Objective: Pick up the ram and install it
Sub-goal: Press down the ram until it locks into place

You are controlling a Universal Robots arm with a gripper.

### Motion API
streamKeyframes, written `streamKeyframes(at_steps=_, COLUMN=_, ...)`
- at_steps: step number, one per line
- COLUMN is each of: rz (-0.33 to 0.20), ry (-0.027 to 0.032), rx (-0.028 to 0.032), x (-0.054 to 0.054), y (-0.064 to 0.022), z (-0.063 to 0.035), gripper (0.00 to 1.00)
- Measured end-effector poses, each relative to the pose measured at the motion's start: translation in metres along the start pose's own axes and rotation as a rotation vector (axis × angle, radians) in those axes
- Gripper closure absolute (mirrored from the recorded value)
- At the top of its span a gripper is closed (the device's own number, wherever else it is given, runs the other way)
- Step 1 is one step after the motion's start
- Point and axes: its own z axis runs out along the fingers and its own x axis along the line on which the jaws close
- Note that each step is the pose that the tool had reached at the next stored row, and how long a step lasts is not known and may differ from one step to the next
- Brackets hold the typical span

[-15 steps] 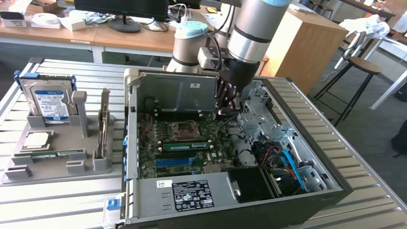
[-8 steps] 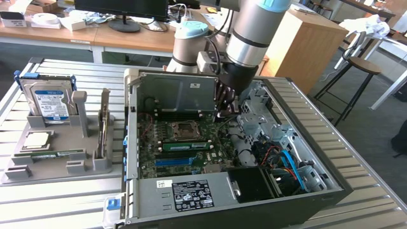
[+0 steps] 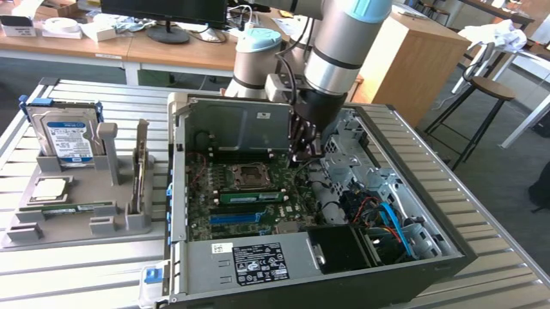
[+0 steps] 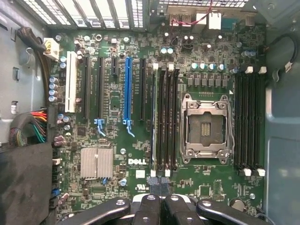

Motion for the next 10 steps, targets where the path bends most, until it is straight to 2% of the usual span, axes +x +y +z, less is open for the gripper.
streamKeyframes(at_steps=10, rz=0.0, ry=-0.0001, rx=0.0001, x=0.0002, y=-0.0003, z=0.009, gripper=0.9)
